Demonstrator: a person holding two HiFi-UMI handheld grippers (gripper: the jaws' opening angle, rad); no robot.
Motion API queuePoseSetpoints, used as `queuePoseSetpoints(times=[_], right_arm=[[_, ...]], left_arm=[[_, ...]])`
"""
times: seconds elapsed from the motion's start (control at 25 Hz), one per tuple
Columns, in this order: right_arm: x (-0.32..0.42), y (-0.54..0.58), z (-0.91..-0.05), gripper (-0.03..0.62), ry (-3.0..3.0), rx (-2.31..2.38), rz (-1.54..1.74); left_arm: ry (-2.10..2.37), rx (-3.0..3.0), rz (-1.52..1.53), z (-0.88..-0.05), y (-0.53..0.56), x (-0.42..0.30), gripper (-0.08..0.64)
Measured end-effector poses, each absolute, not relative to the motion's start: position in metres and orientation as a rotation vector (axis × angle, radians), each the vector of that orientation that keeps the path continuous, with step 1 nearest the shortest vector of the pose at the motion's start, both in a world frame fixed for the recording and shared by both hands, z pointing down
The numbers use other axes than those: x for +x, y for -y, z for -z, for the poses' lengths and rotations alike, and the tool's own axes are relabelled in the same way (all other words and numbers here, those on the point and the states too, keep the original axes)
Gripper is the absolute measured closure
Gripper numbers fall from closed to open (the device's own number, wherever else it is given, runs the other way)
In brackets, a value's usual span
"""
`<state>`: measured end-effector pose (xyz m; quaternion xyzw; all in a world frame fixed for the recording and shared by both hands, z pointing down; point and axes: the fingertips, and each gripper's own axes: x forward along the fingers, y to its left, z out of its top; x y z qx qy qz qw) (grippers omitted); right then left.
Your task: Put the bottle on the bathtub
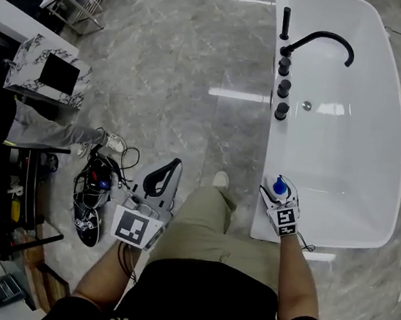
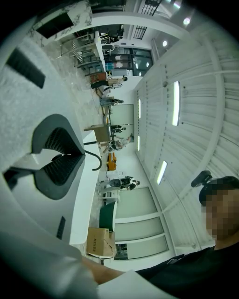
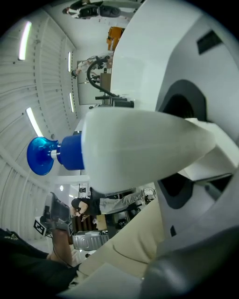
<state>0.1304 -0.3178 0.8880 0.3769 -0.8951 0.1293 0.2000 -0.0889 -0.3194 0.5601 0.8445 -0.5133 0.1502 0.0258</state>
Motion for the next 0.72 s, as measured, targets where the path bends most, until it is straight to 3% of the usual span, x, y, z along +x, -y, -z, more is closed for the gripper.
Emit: queuePoseSetpoints(times=[0.44, 0.72], right_arm=[[0.163, 0.286, -0.877, 0.304, 2.342, 0.981, -0.464], [0.197, 0.279, -0.782, 0.305, 2.369, 1.146, -0.510]], left_arm=[[1.519, 2.653, -0.439, -0.512, 0.346, -0.072, 0.551], [1.368, 2.742, -0.304, -0.469, 0.373, -0.027, 0.551]])
